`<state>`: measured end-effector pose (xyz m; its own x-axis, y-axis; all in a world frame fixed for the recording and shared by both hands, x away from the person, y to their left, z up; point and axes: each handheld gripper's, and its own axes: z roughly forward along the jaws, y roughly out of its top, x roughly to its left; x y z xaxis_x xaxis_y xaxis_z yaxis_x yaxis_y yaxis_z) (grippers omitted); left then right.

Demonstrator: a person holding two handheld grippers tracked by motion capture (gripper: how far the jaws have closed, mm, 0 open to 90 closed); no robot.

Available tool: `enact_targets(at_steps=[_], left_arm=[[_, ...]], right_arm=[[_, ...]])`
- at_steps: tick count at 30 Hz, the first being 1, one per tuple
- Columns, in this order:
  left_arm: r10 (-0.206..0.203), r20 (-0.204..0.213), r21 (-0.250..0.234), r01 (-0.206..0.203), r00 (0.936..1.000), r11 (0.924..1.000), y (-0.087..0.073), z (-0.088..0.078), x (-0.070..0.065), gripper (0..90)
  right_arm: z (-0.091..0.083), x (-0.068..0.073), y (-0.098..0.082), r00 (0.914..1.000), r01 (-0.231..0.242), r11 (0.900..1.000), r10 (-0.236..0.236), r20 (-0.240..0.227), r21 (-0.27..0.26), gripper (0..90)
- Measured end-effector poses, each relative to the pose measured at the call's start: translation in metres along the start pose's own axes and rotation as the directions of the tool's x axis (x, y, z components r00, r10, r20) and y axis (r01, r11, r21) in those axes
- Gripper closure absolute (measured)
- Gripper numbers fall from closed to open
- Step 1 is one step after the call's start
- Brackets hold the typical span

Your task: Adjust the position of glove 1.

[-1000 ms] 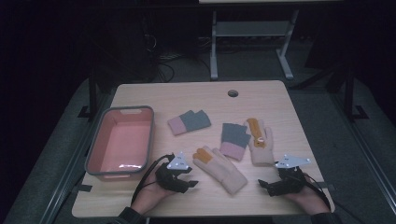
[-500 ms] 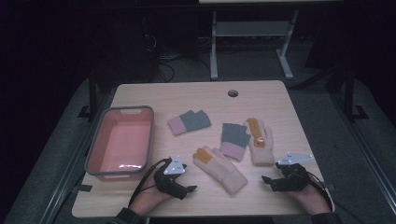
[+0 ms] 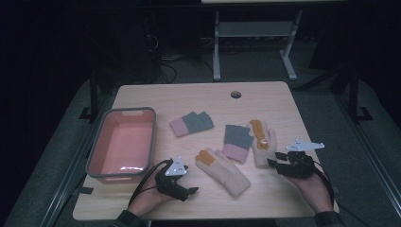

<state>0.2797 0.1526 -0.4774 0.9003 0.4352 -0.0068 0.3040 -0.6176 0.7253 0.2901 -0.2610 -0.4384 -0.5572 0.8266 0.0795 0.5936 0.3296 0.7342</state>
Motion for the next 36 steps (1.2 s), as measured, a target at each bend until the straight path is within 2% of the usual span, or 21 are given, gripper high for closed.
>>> enact_targets(at_steps=[4, 7, 17, 19, 22, 25, 30, 31, 36], left_arm=[[0.001, 0.002, 0.000, -0.001, 1.0000, 1.0000, 0.000, 0.000, 0.000, 13.3], [-0.001, 0.003, 0.001, 0.001, 1.0000, 1.0000, 0.000, 0.000, 0.000, 13.3], [0.009, 0.005, 0.008, -0.009, 1.0000, 0.9999, 0.001, 0.000, 0.001, 13.4], [0.009, 0.005, 0.008, -0.009, 1.0000, 0.9999, 0.001, 0.000, 0.001, 13.3], [0.009, 0.005, 0.007, -0.009, 0.9999, 0.9999, 0.001, 0.001, 0.001, 13.3], [0.009, 0.005, 0.007, -0.009, 0.9999, 0.9999, 0.001, 0.000, 0.001, 13.3], [0.010, 0.005, 0.008, -0.010, 0.9999, 0.9999, 0.001, 0.000, 0.001, 13.3], [0.009, 0.005, 0.008, -0.009, 0.9999, 0.9999, 0.001, 0.000, 0.001, 13.3], [0.009, 0.005, 0.008, -0.009, 0.9999, 0.9999, 0.001, 0.000, 0.001, 13.4]], right_arm=[[0.005, -0.003, 0.009, 0.9999, -0.014, 1.000, 0.014, -0.008, 0.000, 81.5], [0.010, -0.002, 0.016, 0.9993, -0.022, 1.000, 0.022, -0.031, 0.003, 89.8], [0.046, 0.011, 0.029, 0.9958, 0.006, 0.999, -0.002, -0.092, 0.050, 89.8], [0.048, 0.011, 0.029, 0.9956, 0.015, 0.998, -0.009, -0.093, 0.060, 89.8], [0.054, 0.013, 0.025, 0.9965, 0.033, 0.994, -0.025, -0.080, 0.108, 89.9], [0.052, 0.007, 0.023, 0.9970, 0.021, 0.994, -0.012, -0.076, 0.112, 89.8], [0.045, -0.006, 0.018, 0.9995, 0.017, 0.992, -0.014, -0.030, 0.123, 89.7], [0.043, -0.009, 0.017, 0.9997, 0.000, 0.992, 0.003, -0.022, 0.126, 89.7], [0.036, -0.024, 0.013, 0.9998, -0.018, 0.992, 0.018, -0.001, 0.123, 89.8]])
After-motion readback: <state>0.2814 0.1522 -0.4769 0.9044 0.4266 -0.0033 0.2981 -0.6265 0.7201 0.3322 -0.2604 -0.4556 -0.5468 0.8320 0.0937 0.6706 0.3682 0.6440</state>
